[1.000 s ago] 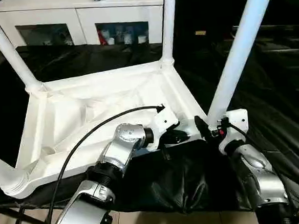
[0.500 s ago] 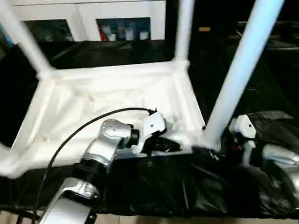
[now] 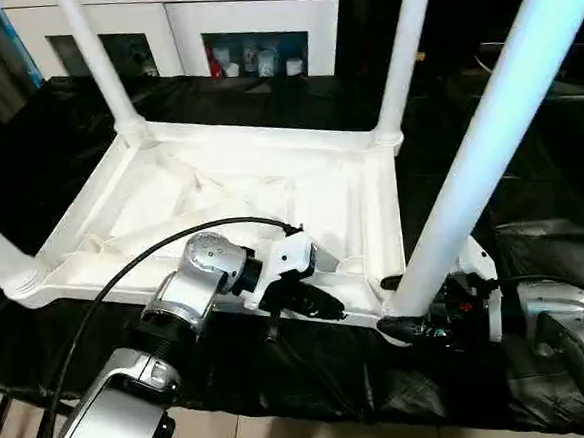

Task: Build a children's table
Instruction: Rotate leg to tighten

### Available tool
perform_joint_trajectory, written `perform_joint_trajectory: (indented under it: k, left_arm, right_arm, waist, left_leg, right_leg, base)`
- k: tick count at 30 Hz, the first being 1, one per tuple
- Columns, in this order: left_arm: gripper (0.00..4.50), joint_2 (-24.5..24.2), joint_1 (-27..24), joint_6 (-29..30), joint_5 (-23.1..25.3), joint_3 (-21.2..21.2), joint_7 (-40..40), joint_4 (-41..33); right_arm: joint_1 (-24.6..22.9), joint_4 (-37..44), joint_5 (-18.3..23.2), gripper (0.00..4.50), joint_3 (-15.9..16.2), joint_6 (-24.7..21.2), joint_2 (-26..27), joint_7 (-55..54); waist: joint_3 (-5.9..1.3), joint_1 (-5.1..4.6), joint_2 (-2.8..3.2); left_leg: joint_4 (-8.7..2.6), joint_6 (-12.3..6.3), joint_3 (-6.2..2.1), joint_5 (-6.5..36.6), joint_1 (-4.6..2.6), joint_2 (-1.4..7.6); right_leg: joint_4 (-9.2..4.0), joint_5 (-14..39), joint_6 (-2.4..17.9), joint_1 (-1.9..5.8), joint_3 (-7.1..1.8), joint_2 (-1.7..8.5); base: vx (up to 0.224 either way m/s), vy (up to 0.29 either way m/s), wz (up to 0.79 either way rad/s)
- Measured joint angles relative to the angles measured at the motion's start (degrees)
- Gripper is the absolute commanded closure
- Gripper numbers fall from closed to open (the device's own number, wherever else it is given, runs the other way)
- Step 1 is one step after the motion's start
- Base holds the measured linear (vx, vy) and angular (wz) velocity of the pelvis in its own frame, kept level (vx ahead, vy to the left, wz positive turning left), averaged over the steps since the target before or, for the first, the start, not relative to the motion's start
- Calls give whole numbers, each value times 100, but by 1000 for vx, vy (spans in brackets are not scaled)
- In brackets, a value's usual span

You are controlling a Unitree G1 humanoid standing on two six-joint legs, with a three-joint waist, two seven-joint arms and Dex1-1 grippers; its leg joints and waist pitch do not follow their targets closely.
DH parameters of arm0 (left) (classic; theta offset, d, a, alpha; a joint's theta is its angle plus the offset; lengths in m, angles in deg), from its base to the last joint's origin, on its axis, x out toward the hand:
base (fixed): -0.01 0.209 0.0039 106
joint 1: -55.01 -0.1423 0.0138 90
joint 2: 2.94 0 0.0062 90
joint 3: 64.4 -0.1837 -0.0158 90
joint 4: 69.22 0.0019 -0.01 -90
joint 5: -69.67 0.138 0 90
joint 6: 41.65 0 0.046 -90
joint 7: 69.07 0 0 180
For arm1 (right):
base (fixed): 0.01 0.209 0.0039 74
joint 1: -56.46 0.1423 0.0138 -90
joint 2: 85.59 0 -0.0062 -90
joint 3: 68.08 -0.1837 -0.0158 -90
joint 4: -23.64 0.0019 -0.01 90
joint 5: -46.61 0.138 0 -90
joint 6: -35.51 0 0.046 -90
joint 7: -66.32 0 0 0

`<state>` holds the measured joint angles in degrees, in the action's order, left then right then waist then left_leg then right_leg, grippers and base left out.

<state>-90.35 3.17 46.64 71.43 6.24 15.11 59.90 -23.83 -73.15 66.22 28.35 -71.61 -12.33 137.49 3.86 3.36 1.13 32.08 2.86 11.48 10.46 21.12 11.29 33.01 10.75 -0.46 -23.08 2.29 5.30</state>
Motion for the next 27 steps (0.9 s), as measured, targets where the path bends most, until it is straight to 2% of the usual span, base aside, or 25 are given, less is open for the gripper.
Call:
perform_joint_trajectory:
  k: [7,15,20,23,26,27]
  left_arm:
    - [450,-40,0,0,-41,-31,56,0]
    - [450,-11,-5,50,-59,-29,-16,1]
    - [450,163,-6,278,59,113,-734,51]
    - [450,381,-9,489,163,252,-1362,56]
    - [450,609,-28,691,187,322,-1826,55]
    - [450,733,-39,792,193,405,-2091,85]
  right_arm:
    - [0,0,-21,177,16,8,38,-2]
    - [-158,165,-49,186,-15,56,184,-310]
    - [-257,19,-289,194,-365,317,709,-1334]
    - [-211,-251,-395,195,-662,515,1275,-2357]
    - [-133,-404,-462,196,-830,588,1630,-3140]
    - [-39,-508,-571,196,-941,626,1935,-3613]
  waist:
    - [0,1,0]
    - [-1,0,10]
    - [-3,-45,-2]
    - [-6,-151,-11]
    - [-10,-211,-8]
    - [-17,-248,-14]
  left_leg:
    - [5,0,0,0,-1,0]
    - [8,8,-1,4,-6,2]
    - [20,23,-1,11,-25,2]
    - [28,24,-2,11,-28,-9]
    - [27,24,-7,11,-29,-28]
    - [27,24,-10,11,-38,-28]
  right_leg:
    - [3,0,0,0,-1,0]
    - [8,0,0,3,0,-1]
    - [8,-7,9,27,-6,0]
    - [-7,11,-20,33,-13,8]
    - [-26,14,-25,37,-25,16]
    - [-34,14,-24,36,-22,14]
  base:
    - [0,0,0]
    - [0,0,0]
    - [0,0,0]
    - [0,0,0]
    - [0,0,0]
    - [0,0,0]
